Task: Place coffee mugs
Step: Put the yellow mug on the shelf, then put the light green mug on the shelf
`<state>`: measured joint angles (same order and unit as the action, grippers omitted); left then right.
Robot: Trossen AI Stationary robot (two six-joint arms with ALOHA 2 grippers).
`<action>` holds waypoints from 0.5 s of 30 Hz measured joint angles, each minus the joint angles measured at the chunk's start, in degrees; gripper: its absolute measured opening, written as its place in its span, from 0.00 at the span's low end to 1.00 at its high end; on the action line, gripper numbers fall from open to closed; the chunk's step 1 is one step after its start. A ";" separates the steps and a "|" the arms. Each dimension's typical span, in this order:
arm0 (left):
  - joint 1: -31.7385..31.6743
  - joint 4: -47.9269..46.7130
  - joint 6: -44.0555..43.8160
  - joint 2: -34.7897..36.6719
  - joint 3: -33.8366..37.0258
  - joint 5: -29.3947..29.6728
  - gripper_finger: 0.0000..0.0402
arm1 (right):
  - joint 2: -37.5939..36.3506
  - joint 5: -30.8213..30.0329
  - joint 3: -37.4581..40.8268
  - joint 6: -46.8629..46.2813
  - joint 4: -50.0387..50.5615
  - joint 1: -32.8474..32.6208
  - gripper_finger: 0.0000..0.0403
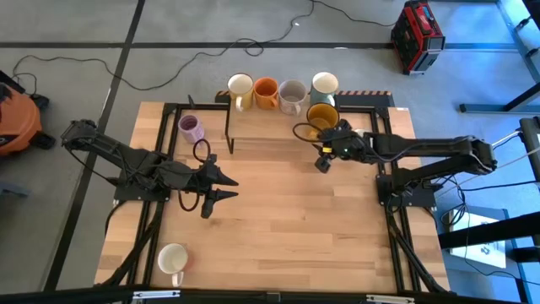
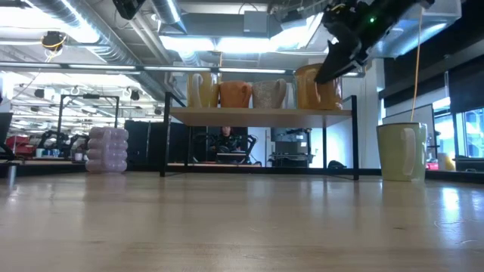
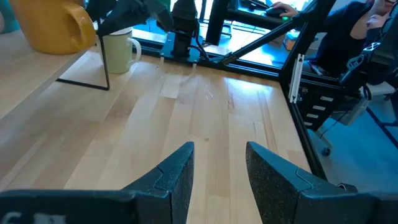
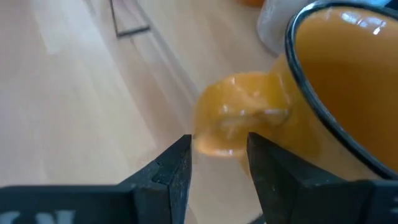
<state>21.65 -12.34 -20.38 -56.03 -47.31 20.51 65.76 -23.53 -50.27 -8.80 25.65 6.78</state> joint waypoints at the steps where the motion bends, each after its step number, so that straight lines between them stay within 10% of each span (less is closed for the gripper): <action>1: 0.00 -0.02 0.00 0.00 0.00 0.00 0.35 | 0.00 0.86 -0.88 -0.25 1.81 0.00 0.36; 15: 0.00 0.00 0.00 0.00 0.00 0.02 0.35 | 0.00 13.21 -12.28 -10.35 25.60 -0.06 0.36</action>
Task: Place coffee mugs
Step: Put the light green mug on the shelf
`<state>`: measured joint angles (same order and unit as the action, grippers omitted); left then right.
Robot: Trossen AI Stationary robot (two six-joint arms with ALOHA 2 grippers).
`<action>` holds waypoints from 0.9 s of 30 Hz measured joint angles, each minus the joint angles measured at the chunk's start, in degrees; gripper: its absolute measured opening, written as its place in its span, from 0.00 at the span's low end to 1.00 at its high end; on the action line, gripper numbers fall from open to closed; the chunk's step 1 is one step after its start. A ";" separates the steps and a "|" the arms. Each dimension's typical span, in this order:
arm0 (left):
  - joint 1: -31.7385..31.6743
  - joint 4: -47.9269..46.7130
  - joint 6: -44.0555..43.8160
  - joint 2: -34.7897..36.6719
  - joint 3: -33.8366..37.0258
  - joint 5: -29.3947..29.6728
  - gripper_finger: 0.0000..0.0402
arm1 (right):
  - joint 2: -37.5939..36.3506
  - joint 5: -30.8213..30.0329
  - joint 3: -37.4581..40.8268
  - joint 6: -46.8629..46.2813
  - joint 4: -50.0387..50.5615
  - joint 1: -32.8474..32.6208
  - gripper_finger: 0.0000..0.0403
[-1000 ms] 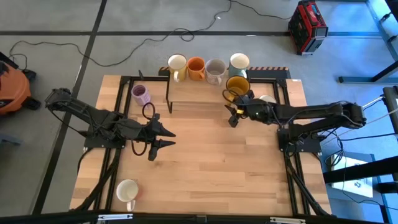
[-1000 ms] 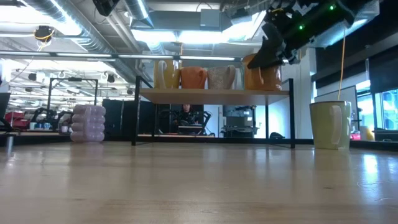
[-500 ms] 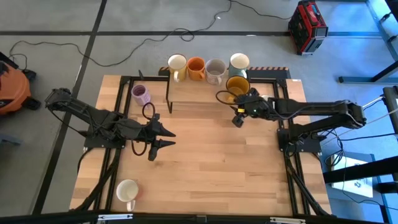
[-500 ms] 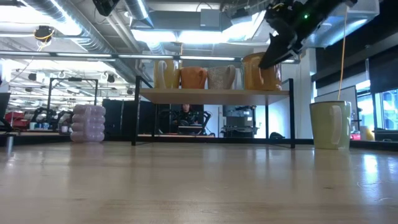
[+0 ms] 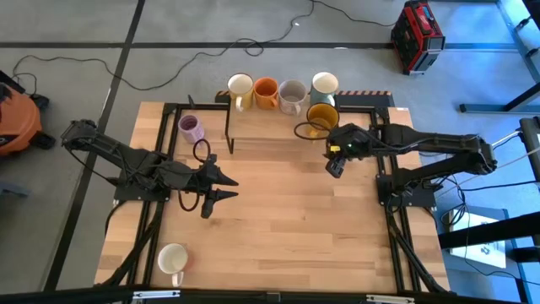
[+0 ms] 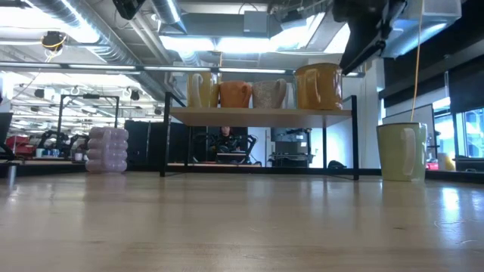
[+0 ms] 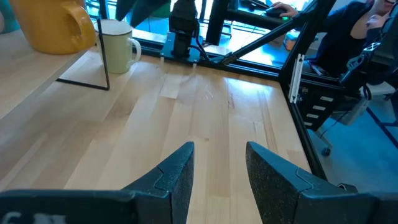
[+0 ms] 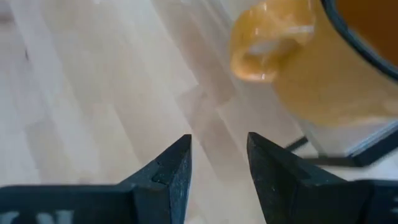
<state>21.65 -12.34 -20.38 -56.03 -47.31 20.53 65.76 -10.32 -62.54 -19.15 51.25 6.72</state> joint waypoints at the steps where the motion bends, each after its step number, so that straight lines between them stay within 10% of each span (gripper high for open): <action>1: 0.00 0.00 0.00 0.00 0.00 -0.02 0.35 | 0.00 0.64 -0.68 -0.45 1.50 0.00 0.36; 27: 0.00 -0.66 -0.04 0.00 0.00 -0.26 0.35 | -1.25 -19.15 -7.19 -41.95 34.76 -24.74 0.36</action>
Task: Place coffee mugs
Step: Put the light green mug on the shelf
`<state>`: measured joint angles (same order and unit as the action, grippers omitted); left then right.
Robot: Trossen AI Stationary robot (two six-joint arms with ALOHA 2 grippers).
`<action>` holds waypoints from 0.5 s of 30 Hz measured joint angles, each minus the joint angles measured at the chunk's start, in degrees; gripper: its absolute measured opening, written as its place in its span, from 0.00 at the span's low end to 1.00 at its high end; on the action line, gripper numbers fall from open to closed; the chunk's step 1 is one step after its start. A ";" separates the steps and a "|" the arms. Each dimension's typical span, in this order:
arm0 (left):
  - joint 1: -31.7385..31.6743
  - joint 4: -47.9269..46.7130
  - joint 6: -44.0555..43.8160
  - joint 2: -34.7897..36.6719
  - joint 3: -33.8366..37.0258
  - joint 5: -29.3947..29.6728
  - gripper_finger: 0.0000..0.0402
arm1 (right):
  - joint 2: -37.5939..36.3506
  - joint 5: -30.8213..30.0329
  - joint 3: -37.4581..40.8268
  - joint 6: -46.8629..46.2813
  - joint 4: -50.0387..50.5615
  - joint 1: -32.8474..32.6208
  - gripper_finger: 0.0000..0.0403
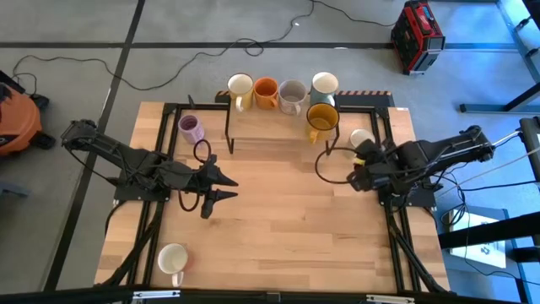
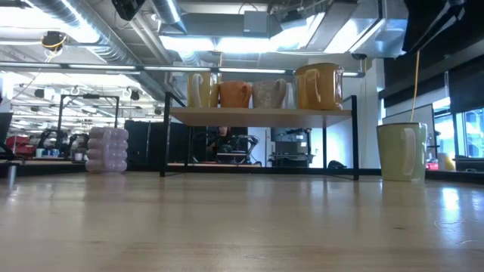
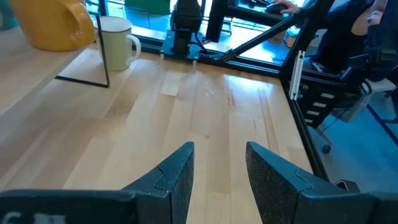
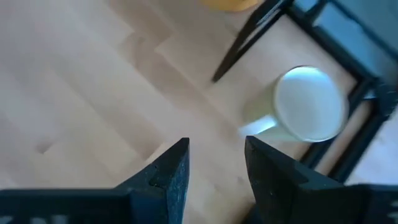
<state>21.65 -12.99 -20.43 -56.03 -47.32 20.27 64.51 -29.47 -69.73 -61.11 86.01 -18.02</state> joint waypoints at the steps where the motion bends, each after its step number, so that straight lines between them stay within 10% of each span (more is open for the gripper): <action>1: 0.00 0.00 0.00 0.00 -0.01 0.04 0.35 | 0.00 -0.86 0.03 -0.01 0.73 0.00 0.36; 15: -0.06 -0.28 0.00 0.00 0.00 -0.09 0.35 | -18.03 2.10 17.02 2.88 -10.56 1.71 0.36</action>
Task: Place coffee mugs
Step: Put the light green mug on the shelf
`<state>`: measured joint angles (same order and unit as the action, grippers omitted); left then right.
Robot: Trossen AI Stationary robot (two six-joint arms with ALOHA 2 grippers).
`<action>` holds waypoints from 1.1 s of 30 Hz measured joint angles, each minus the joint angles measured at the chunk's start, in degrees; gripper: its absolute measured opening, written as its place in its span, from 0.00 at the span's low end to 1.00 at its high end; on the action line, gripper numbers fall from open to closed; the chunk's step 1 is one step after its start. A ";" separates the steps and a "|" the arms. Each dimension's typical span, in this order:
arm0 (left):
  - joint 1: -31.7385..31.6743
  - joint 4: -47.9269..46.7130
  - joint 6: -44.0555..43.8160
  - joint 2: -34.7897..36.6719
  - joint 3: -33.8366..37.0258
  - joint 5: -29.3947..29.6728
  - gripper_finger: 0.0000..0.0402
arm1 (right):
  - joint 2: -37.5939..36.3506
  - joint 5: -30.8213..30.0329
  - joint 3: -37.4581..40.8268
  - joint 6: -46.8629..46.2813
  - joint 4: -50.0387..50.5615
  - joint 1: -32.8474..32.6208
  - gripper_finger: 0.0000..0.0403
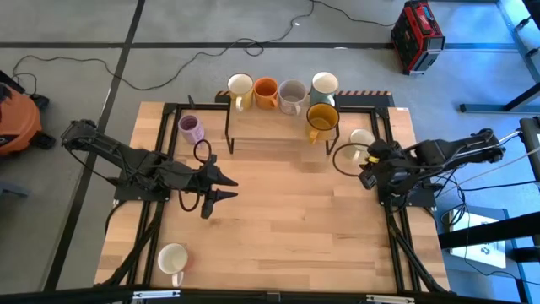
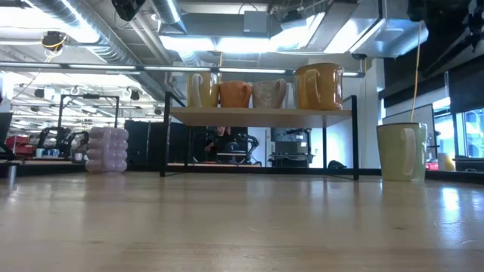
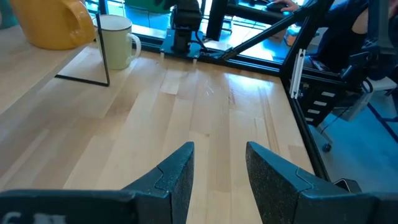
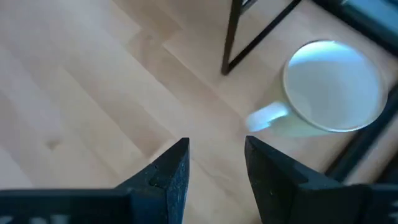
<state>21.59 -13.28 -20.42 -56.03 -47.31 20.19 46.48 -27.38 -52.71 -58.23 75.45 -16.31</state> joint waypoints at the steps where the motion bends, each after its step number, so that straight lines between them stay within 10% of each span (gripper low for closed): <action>1: 0.02 0.00 0.02 -0.02 -0.02 0.00 0.35 | -0.78 0.22 0.86 -0.08 -0.83 0.81 0.36; 33: 0.02 0.46 -3.67 -0.02 0.00 1.46 0.35 | 12.92 9.54 5.58 40.73 -9.74 38.30 0.49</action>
<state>21.61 -12.82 -24.10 -56.05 -47.31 21.64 59.40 -17.84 -47.13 -17.50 65.71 21.98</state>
